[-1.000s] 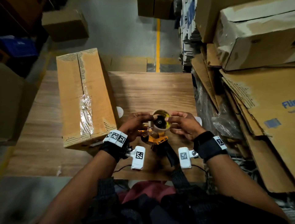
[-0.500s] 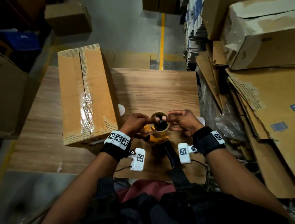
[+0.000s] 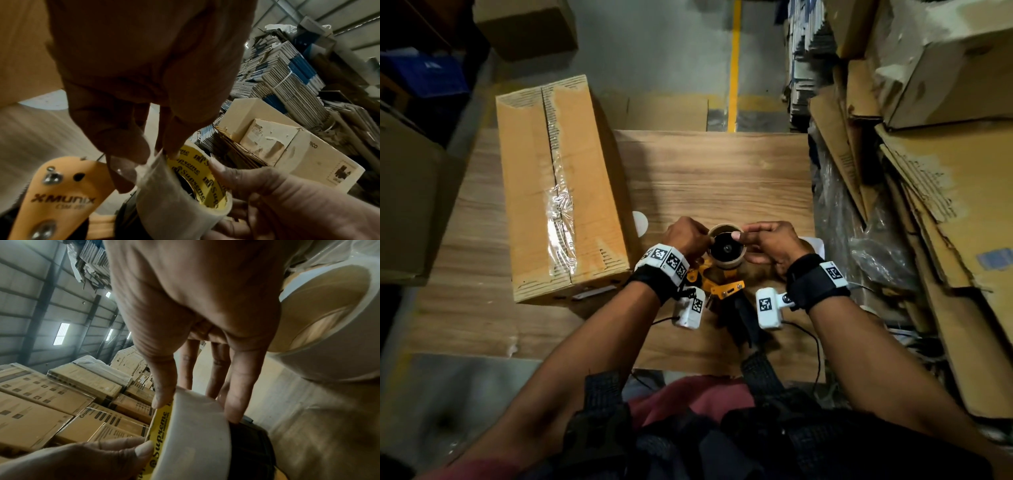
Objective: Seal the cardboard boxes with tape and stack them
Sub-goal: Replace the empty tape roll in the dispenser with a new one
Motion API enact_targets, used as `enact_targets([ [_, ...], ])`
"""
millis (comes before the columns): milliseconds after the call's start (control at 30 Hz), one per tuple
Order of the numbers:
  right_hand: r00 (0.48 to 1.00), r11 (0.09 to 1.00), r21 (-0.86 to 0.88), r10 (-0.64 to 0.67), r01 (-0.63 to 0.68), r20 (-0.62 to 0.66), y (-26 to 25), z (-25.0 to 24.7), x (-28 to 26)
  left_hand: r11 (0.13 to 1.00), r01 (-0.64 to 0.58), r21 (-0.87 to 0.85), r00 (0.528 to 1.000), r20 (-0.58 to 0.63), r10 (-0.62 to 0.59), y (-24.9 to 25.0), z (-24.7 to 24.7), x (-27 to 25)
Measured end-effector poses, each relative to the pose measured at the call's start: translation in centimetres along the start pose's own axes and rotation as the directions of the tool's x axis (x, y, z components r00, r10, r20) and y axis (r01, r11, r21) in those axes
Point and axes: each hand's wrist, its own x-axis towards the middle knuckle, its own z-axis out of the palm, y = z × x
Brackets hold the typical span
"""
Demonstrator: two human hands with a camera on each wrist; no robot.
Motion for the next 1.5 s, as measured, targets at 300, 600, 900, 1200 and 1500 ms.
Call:
enact_targets([
  [300, 0.997, 0.995, -0.084, 0.043, -0.049, -0.067, 0.3, 0.1, 0.8, 0.99, 0.06, -0.125, 0.997, 0.061, -0.053, -0.3, 0.0, 0.6],
  [600, 0.993, 0.987, -0.148, 0.05, -0.066, -0.109, 0.5, 0.6, 1.4, 0.989, 0.113, -0.101, 0.993, 0.047, -0.108, -0.5, 0.0, 2.2],
  [900, 0.98, 0.976, -0.19, 0.07, -0.106, -0.188, 1.4, 0.0, 2.8, 0.986, 0.127, -0.105, 0.991, 0.049, -0.123, -0.3, 0.9, 3.0],
  [1200, 0.955, 0.933, -0.36, -0.089, -0.02, -0.282, 1.9, 1.5, 2.4, 0.969, 0.11, -0.22, 0.993, 0.063, -0.099, -1.4, 0.4, 0.9],
  [1500, 0.948, 0.937, -0.349, -0.123, 0.014, -0.293, 2.9, 2.2, 1.9, 0.923, -0.256, 0.287, 0.937, -0.163, 0.31, -4.2, -3.3, -4.3],
])
